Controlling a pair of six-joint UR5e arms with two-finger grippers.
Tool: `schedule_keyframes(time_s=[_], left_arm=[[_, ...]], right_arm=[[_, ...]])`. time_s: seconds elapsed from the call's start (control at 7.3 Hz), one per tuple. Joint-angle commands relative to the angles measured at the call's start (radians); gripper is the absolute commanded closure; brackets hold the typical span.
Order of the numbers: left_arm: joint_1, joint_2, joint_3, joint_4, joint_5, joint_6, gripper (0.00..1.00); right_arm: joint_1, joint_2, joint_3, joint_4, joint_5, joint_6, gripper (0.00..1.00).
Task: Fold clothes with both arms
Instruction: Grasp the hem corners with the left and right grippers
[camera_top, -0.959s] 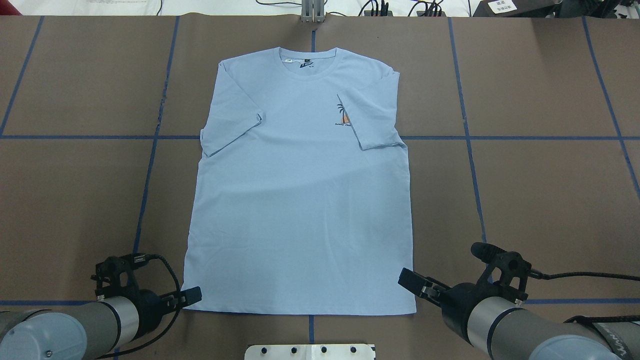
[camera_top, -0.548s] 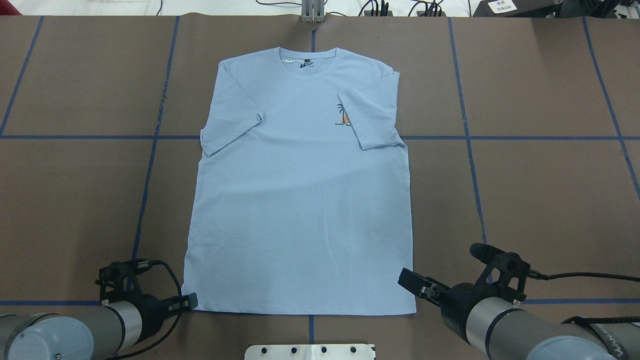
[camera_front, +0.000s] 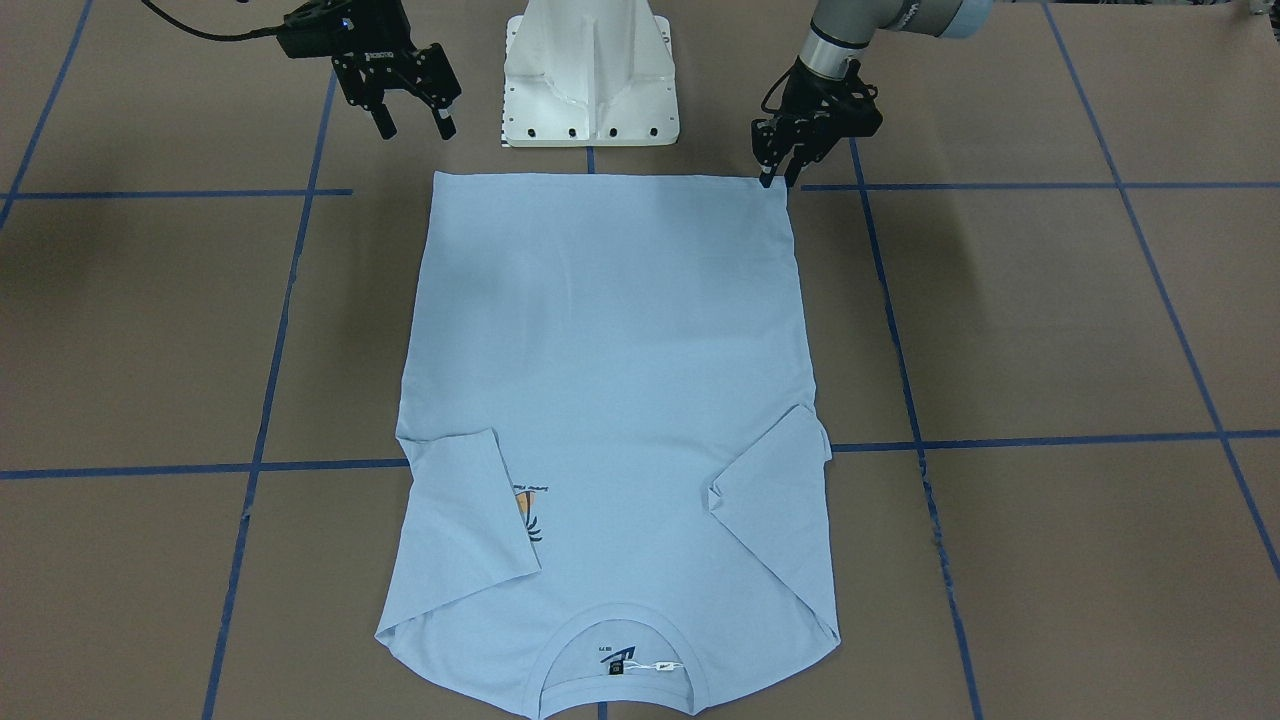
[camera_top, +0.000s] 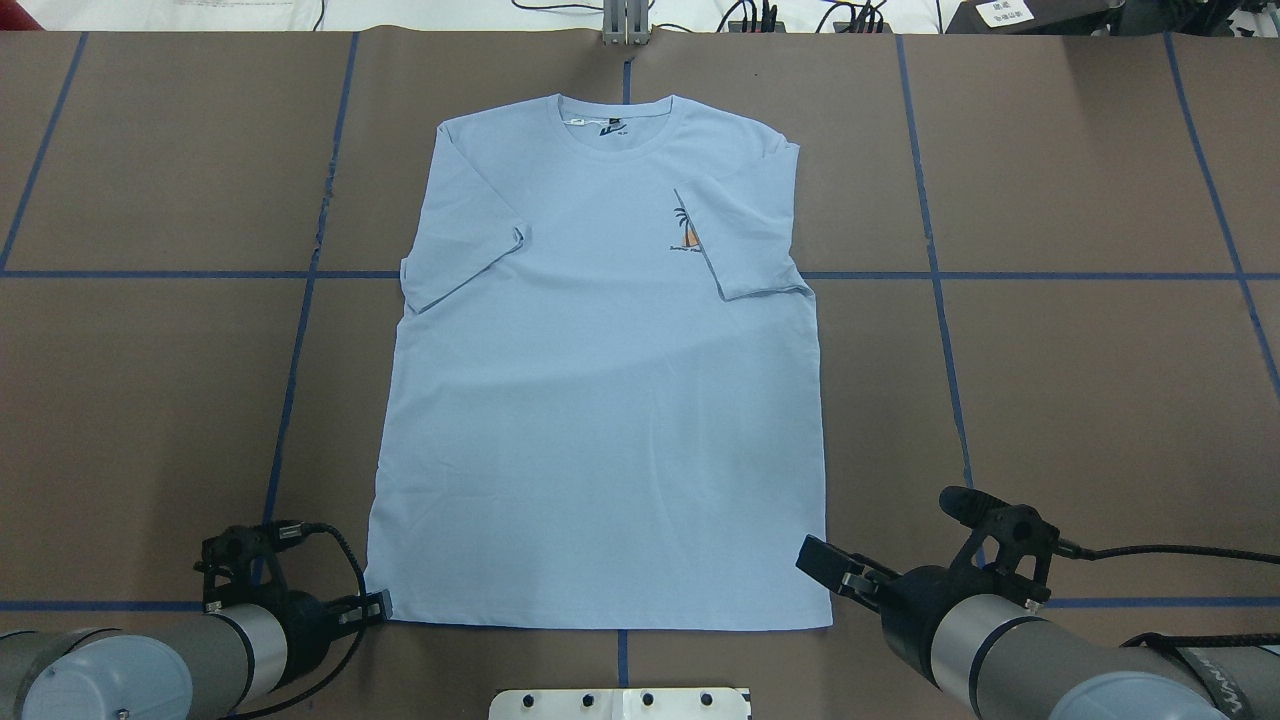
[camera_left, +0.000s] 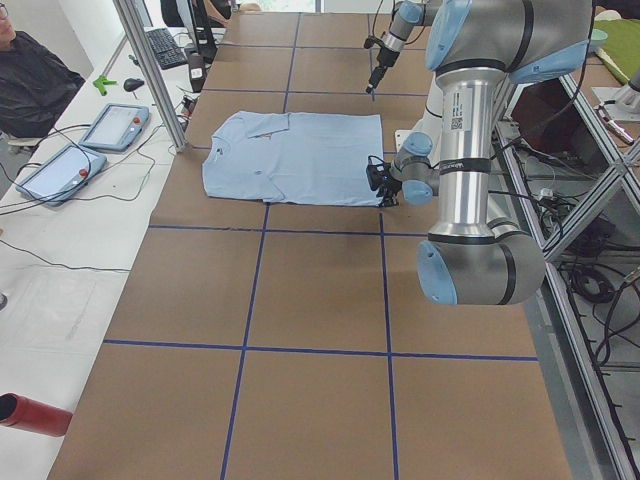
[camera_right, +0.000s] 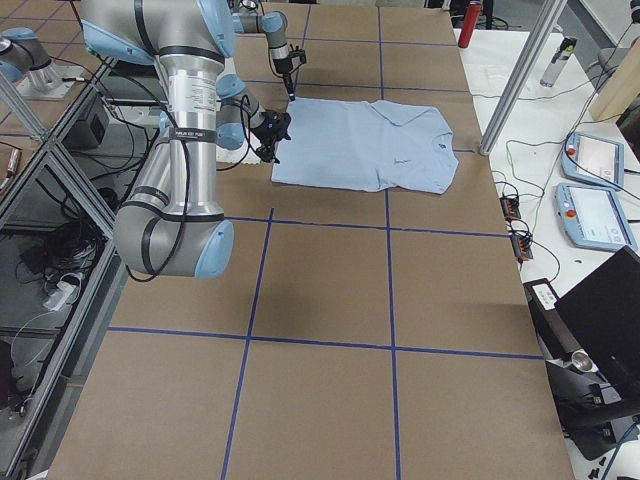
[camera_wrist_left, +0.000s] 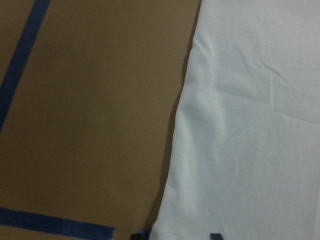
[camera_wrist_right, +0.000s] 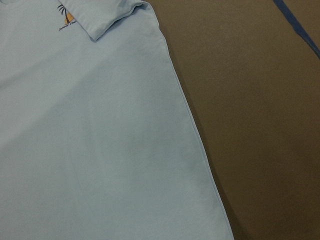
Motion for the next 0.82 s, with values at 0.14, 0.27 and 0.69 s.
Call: schedule_keyframes(time_s=[0.14, 0.27, 0.69], left_arm=[[-0.001, 0.0, -0.003, 0.0, 0.0, 0.0, 0.69], [-0.001, 0.002, -0.003, 0.0, 0.0, -0.001, 0.7], [0.005, 0.005, -0.004, 0.0, 0.0, -0.001, 0.72]], right_arm=[[-0.001, 0.004, -0.022, 0.002, -0.025, -0.001, 0.0], [-0.002, 0.005, -0.022, 0.002, -0.025, 0.001, 0.0], [-0.012, 0.005, -0.026, 0.002, -0.028, 0.002, 0.0]])
